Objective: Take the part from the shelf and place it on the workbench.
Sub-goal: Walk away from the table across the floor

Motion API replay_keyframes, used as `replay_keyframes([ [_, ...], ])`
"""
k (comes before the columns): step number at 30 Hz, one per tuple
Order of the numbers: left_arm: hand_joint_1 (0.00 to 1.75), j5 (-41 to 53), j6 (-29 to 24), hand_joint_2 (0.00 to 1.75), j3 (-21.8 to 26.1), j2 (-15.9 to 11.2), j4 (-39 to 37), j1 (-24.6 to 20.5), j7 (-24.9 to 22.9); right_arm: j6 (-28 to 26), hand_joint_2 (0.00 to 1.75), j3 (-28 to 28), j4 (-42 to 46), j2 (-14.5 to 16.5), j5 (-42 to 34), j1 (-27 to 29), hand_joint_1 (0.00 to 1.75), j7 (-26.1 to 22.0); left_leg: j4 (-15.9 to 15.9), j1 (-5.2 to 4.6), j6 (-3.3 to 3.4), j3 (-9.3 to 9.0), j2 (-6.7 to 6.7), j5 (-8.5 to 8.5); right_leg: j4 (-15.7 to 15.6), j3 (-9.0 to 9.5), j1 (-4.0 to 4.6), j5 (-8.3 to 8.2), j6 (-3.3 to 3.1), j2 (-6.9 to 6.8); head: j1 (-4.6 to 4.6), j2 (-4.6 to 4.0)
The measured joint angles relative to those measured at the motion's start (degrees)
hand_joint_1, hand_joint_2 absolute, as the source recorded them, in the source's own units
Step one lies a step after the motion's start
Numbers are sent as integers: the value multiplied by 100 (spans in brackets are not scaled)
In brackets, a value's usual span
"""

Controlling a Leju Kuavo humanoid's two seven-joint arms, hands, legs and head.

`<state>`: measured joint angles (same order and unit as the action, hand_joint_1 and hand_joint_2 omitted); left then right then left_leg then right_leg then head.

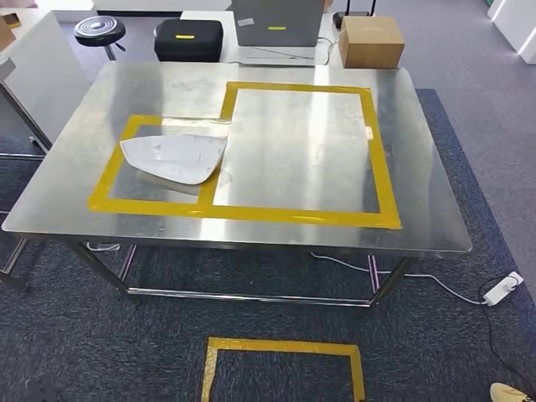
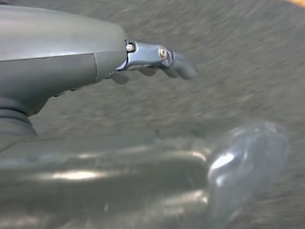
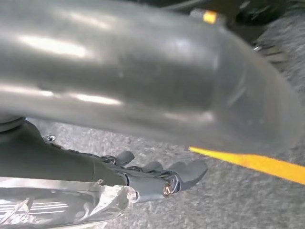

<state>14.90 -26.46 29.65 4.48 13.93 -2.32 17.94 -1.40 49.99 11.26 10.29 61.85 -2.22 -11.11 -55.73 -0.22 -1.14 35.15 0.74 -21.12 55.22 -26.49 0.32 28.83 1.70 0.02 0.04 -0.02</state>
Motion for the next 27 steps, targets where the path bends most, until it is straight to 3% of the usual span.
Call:
replay_keyframes([
  [1,0,62,29,0,-3,26,-24,13,-103,1,0,1,-1,-1,13,-1,0,8,-79,5,-35,48,-12,-123,-5,-63,-13,-69,-44,-3,-15,0],
  [2,0,120,54,0,-10,56,-45,26,-155,1,0,1,-2,-1,29,-4,0,16,-265,13,-70,124,-24,-357,-14,-134,-30,-150,-80,-5,-35,-1],
  [4,0,205,100,0,-34,111,-69,29,-141,12,0,0,-2,-2,65,-16,0,27,-921,42,-129,310,-40,-975,-10,-305,-43,-302,-112,-2,-74,-1],
  [5,0,227,118,0,-45,125,-76,23,-105,20,0,-1,-2,-2,80,-16,0,33,-1273,55,-155,376,-40,-1168,-6,-394,-46,-377,-105,-1,-81,-1],
  [6,0,238,132,0,-53,131,-79,16,-59,28,0,-1,-2,-2,93,-16,0,39,-1516,67,-176,382,-41,-1216,-1,-492,-52,-450,-90,-1,-80,-1],
  [7,0,240,141,0,-56,132,-81,10,-13,33,0,-1,-2,-2,106,-17,0,42,-1601,80,-196,312,-41,-1131,8,-590,-65,-519,-68,-1,-81,-1],
  [8,0,236,145,0,-56,131,-81,-1,21,36,0,-1,-2,-2,116,-20,0,45,-1495,96,-219,147,-41,-968,24,-687,-83,-584,-40,-1,-81,-1],
  [10,0,228,151,0,-56,133,-81,-45,60,38,0,-1,-1,-5,133,-35,0,49,-827,146,-270,-418,-43,-743,94,-859,-109,-689,30,0,-89,-1],
  [11,0,228,158,0,-56,134,-82,-76,66,38,0,-1,1,-7,137,-43,0,49,-426,157,-259,-695,-45,-769,144,-930,-111,-730,66,-8,-95,-1],
  [13,0,294,218,0,-65,140,-91,-122,38,38,0,-1,1,-13,131,-50,0,51,20,147,-163,-952,-57,-887,201,-1017,-111,-824,140,-33,-105,0],
  [15,0,434,324,0,-102,150,-113,-99,-44,38,0,-1,0,-13,115,-38,0,60,28,122,-23,-875,-71,-861,192,-1046,-140,-901,214,-55,-100,-1],
  [16,0,499,382,0,-127,157,-124,-76,-92,37,0,-1,0,-12,108,-25,0,65,18,115,33,-828,-79,-810,234,-1077,-154,-825,239,-56,-98,-1],
  [17,0,558,445,0,-152,167,-133,-58,-140,37,0,-1,0,-11,102,-13,0,72,16,111,86,-766,-88,-748,380,-1138,-160,-642,260,-51,-95,-1],
  [20,0,744,642,0,-270,211,-148,-44,-259,36,0,-1,0,-9,98,-15,0,82,13,68,166,-502,-154,-524,1463,-1449,-138,201,259,-31,-80,-1],
  [21,0,803,696,0,-324,231,-155,-39,-289,36,0,-1,0,-9,100,-25,0,82,10,46,174,-402,-186,-446,1789,-1490,-121,325,239,-28,-75,-1],
  [22,0,843,732,0,-368,251,-163,-34,-310,36,0,-1,0,-9,101,-32,0,82,7,26,177,-305,-221,-370,1942,-1441,-99,314,205,-23,-76,-1],
  [23,0,868,755,0,-407,270,-172,-30,-320,36,0,-1,0,-9,102,-37,0,82,4,6,176,-215,-265,-297,1877,-1278,-70,196,155,-4,-75,-1],
  [25,0,888,773,0,-466,308,-182,-35,-330,35,0,-1,1,-11,104,-46,0,81,2,-22,164,-63,-373,-157,1157,-655,-5,-17,-5,183,-79,-1],
  [27,0,899,791,0,-517,337,-184,-54,-334,30,0,-1,1,-15,106,-57,0,79,6,-33,133,30,-481,-23,314,-79,29,38,-105,411,-83,-1],
])
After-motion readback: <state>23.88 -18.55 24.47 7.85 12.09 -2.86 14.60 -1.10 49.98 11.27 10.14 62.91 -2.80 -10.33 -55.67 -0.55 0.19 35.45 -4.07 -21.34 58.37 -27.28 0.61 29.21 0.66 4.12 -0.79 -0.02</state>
